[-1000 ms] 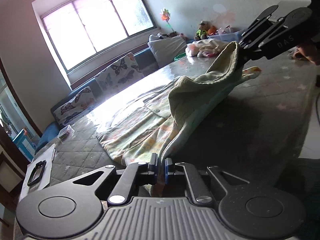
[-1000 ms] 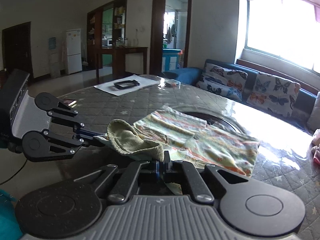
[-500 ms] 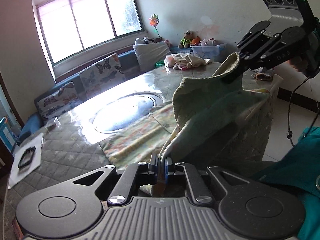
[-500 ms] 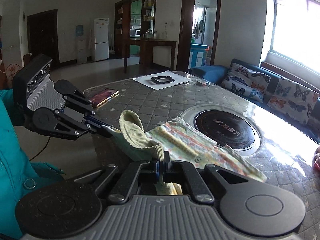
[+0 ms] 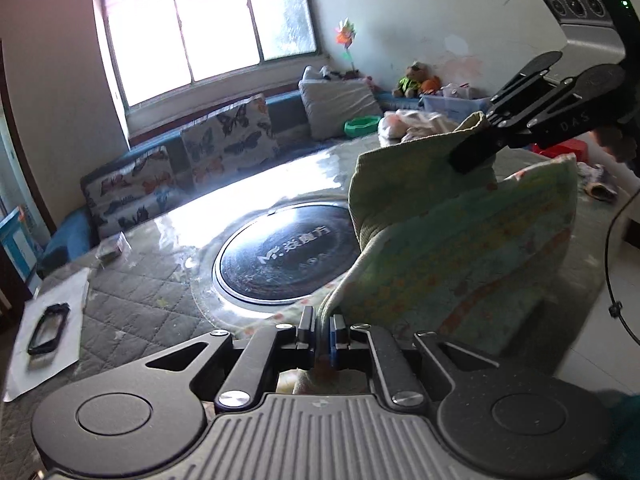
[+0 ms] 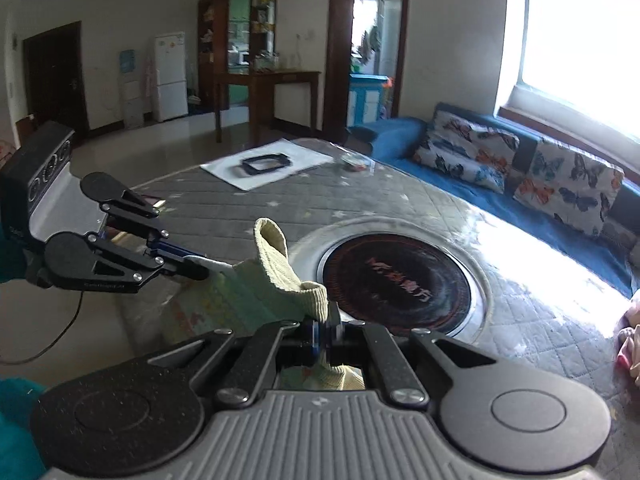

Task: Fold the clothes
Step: 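Carry the lifted hem over the shirt toward the collar with the left gripper, then lower the hem onto the shirt and open the left gripper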

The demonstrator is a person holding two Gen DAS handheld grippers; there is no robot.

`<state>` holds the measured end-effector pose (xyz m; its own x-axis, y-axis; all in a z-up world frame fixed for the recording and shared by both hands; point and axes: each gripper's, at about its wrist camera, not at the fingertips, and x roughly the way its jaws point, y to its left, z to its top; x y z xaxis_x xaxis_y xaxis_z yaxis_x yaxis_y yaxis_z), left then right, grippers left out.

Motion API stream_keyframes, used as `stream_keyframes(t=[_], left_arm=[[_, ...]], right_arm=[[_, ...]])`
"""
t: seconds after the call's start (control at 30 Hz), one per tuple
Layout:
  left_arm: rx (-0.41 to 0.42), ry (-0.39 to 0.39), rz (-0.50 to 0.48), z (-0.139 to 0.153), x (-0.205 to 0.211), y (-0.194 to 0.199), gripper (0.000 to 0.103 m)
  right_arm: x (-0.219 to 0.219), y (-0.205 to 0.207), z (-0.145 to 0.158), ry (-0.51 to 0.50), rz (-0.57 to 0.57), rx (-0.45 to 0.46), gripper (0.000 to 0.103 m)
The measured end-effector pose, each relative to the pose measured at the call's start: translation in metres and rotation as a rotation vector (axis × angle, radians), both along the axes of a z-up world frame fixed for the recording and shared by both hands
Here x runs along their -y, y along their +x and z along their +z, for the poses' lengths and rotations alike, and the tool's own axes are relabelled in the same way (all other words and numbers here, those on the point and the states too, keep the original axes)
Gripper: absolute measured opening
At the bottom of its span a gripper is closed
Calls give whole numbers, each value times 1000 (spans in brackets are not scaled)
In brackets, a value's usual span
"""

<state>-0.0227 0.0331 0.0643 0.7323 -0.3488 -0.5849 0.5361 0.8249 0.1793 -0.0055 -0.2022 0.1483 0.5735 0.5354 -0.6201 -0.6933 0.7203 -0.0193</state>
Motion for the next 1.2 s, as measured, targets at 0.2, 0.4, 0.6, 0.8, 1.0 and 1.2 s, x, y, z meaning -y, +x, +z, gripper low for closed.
stream_keyframes(t=[0.2, 0.4, 0.6, 0.8, 1.0, 1.2], left_arm=[[-88, -18, 59, -21, 1, 56, 11], [-150, -36, 126, -41, -1, 84, 23], [-197, -57, 184, -54, -5, 106, 40], [-200, -84, 210, -51, -10, 107, 43], [-201, -55, 212, -44, -15, 114, 57], [-191, -52, 318, -37, -32, 124, 64]], right_arm=[[-9, 68, -38, -7, -88, -58, 2], [-9, 107, -95, 30, -215, -110, 6], [11, 100, -101, 45, -289, -78, 26], [46, 74, -101, 33, -359, -93, 40], [77, 54, -125, 48, -449, -157, 39], [85, 54, -133, 97, -475, -164, 39]])
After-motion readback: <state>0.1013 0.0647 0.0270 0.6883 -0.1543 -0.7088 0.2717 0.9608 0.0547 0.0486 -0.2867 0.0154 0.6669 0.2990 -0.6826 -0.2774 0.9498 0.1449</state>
